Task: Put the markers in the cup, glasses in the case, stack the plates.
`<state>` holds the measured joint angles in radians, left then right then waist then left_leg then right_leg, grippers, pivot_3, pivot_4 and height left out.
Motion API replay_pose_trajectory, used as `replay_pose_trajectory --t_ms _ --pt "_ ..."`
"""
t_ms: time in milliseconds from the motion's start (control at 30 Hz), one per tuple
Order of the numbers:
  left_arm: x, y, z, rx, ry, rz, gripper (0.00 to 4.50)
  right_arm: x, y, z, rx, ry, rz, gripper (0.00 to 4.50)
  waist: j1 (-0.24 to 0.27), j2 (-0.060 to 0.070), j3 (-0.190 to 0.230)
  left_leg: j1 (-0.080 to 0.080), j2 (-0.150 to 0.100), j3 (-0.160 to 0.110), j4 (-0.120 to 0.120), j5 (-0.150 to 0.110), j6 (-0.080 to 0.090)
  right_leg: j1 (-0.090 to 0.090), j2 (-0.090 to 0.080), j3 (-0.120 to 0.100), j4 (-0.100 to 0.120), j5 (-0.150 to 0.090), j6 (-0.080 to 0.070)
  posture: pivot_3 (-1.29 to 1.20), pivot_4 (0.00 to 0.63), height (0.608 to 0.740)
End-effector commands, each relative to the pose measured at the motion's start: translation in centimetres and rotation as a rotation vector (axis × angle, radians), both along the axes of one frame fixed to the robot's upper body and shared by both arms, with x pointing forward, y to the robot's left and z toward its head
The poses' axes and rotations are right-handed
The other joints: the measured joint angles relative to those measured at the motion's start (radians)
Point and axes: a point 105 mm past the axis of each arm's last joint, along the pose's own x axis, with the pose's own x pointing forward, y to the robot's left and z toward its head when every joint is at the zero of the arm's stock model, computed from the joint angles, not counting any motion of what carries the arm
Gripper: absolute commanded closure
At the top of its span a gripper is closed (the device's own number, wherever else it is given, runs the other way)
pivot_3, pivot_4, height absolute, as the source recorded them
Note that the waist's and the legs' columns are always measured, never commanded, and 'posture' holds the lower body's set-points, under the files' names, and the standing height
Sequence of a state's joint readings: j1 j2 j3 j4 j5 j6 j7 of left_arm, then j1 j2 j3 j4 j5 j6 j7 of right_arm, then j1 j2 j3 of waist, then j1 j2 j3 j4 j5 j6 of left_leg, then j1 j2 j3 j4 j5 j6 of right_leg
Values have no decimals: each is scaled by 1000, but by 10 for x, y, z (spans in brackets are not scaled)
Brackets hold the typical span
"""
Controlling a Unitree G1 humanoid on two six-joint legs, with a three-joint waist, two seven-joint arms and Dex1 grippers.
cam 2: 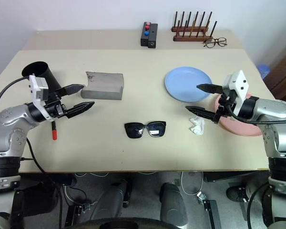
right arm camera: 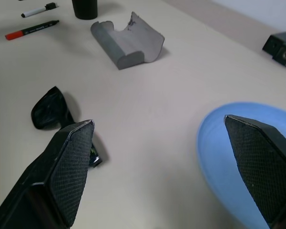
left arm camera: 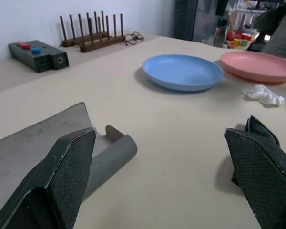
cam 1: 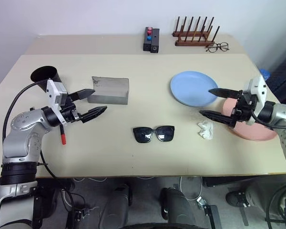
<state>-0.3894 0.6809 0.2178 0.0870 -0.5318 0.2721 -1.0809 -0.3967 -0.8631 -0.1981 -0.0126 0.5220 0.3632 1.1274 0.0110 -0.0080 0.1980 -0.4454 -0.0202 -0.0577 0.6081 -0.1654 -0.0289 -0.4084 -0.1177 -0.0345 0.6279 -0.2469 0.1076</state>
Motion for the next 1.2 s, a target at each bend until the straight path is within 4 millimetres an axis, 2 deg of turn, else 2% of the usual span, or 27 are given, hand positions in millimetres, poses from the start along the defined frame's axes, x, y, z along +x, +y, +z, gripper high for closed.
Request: replay_pose_trajectory --t_ms 33,233,367,433,533,700,800,933,1067,1200 --pt "-4 10 11 16 -65 49 0 2 4 9 -8 -47 24 63 0 0 0 0 0 0 0 0 0 0 0 0 0 0 0 0 150 740" --pt "-7 18 -1 49 2 148 0 6 14 10 8 -57 49 63 -1 0 0 0 0 0 0 0 0 0 0 0 0 0 0 0 150 740" --pt "-9 39 6 60 14 222 0 7 25 5 14 -47 81 63 -1 0 0 0 0 0 0 0 0 0 0 0 1 0 0 0 150 740" --pt "-10 50 20 39 -28 278 0 8 29 4 18 -52 98 63 -1 0 0 0 0 0 0 0 0 -1 1 0 1 0 0 0 150 740" --pt "-21 88 36 1 -43 420 0 11 45 8 44 -70 130 63 -8 0 0 0 0 0 0 0 0 -1 0 0 0 0 0 0 150 740" --pt "-42 145 42 -35 42 681 0 13 73 7 56 -24 192 63 -24 0 0 0 1 -1 -2 0 0 -2 0 0 1 0 0 0 150 740" --pt "-45 166 35 -17 130 798 0 16 80 15 86 7 197 63 -20 0 0 0 1 -1 -2 0 -1 -2 0 0 1 0 0 0 150 740" --pt "-46 196 12 -7 326 990 0 8 94 19 158 -55 231 63 -20 -1 0 0 1 -1 -2 -1 -2 -2 -1 0 1 0 0 0 150 740" --pt "-44 211 11 -30 409 1068 0 -2 109 25 275 -66 257 63 -22 -2 0 0 0 -1 -4 -1 -2 -3 0 0 1 0 0 0 150 740" --pt "-33 209 14 -31 448 1072 0 -13 108 38 340 -83 332 63 -19 -2 0 0 0 -1 -4 -1 -3 -3 1 0 2 0 0 0 150 740"
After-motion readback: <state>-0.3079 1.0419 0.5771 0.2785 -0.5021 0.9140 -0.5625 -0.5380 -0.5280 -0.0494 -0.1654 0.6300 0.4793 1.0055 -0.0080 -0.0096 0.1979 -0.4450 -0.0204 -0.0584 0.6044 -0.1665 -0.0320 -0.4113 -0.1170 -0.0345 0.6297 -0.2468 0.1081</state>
